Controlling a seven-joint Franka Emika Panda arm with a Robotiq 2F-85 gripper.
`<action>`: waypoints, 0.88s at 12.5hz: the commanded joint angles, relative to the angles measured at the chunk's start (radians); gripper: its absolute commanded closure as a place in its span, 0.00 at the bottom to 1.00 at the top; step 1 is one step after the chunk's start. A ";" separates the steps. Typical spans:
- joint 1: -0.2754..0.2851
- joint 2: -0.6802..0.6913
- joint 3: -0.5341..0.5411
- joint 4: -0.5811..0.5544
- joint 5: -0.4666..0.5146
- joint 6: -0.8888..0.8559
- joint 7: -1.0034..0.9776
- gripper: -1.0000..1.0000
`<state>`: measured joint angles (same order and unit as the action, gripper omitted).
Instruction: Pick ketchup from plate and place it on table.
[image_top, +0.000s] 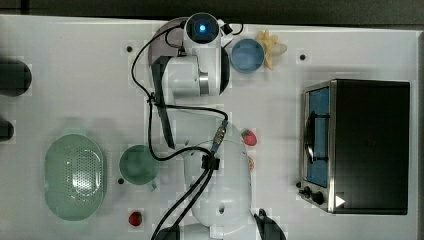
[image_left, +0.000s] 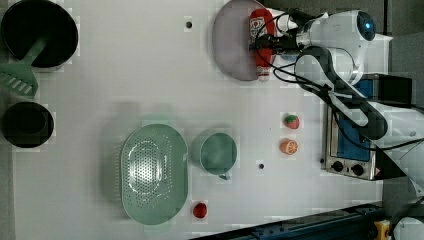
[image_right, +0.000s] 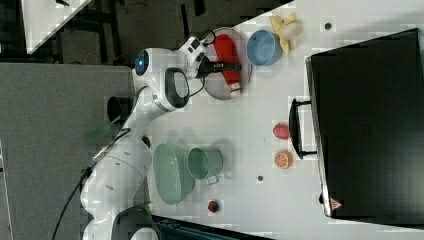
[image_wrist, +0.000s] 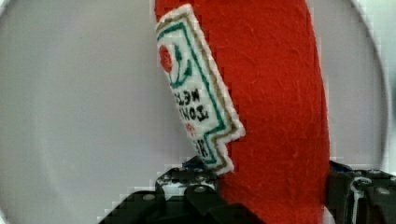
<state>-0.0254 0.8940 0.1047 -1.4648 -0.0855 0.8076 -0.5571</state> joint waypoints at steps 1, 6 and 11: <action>-0.015 -0.158 0.006 0.018 0.003 -0.084 -0.019 0.36; -0.073 -0.399 0.002 -0.028 0.087 -0.395 -0.017 0.36; -0.153 -0.630 -0.009 -0.234 0.099 -0.439 -0.017 0.36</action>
<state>-0.1154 0.2335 0.1026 -1.6367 0.0062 0.3989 -0.5576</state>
